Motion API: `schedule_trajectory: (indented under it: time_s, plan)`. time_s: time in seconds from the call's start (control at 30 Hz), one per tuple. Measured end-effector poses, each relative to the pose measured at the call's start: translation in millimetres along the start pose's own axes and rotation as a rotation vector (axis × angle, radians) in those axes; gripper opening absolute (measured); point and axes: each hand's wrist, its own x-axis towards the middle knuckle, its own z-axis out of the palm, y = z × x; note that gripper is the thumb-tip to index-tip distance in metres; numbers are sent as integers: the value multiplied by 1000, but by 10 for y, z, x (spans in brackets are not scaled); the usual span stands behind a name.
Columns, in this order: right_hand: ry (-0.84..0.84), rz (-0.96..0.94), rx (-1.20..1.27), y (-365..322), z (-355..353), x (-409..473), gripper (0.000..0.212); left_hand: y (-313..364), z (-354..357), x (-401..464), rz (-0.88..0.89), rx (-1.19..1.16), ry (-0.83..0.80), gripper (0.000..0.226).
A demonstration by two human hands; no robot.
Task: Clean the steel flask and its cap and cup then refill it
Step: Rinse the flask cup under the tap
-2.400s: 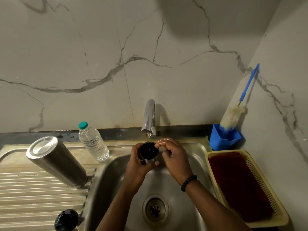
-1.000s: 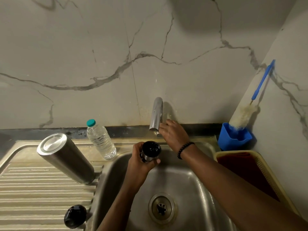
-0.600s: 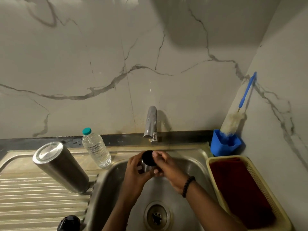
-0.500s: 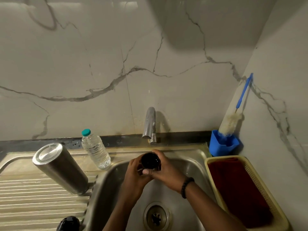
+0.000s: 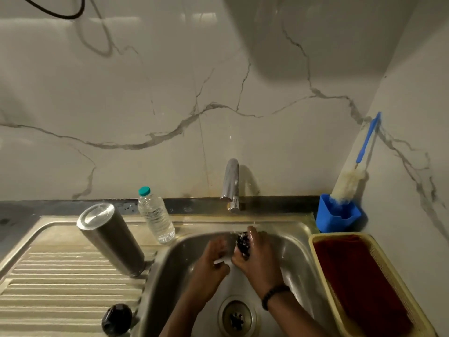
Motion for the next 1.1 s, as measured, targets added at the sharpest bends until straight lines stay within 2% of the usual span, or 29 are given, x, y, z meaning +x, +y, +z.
schedule_trajectory:
  time_s: [0.07, 0.13, 0.17, 0.23, 0.3, 0.37, 0.43, 0.57, 0.67, 0.7, 0.73, 0.8, 0.87, 1.0, 1.1]
  plan:
    - [-53, 65, 294, -35, 47, -34, 28, -61, 35, -53, 2, 11, -61, 66]
    - [-145, 239, 515, -107, 96, -86, 13, -43, 67, -92, 26, 18, -81, 69]
    - [-195, 354, 623, -131, 124, -119, 14, -44, 74, -98, 38, 29, -65, 69]
    - [-272, 573, 884, -141, 141, -177, 29, -64, 87, -109, 52, 70, -23, 65]
    - [-308, 676, 1097, -131, 114, -231, 40, -67, 79, -163, 38, 105, 21, 59]
    - [-316, 714, 1181, -150, 86, -264, 45, -49, 55, -223, 24, 155, 70, 56]
    - [-289, 747, 1139, -136, 125, -277, 47, -77, 39, -267, 49, 222, 108, 56]
    - [-279, 754, 793, -29, 283, -337, 24, -182, 32, -382, 126, 459, 83, 63]
    - [-374, 579, 298, 31, 341, -405, 20, -326, 29, -516, 154, 606, 83, 65]
    - [-437, 509, 173, 23, 363, -444, 17, -380, 26, -571, 162, 643, 80, 63]
    - [-499, 454, 132, 8, 380, -488, 24, -432, 18, -632, 167, 659, 80, 61]
    - [-573, 364, 240, -22, 421, -570, 44, -519, -11, -736, 166, 639, 103, 57]
    - [-567, 249, 374, -110, 434, -653, 48, -581, -77, -826, 176, 579, 162, 51]
    - [-502, 197, 463, -266, 509, -730, 41, -585, -323, -1029, 163, 492, 287, 54]
    - [-509, 167, 360, -405, 648, -762, 27, -541, -549, -1241, 182, 504, 371, 54]
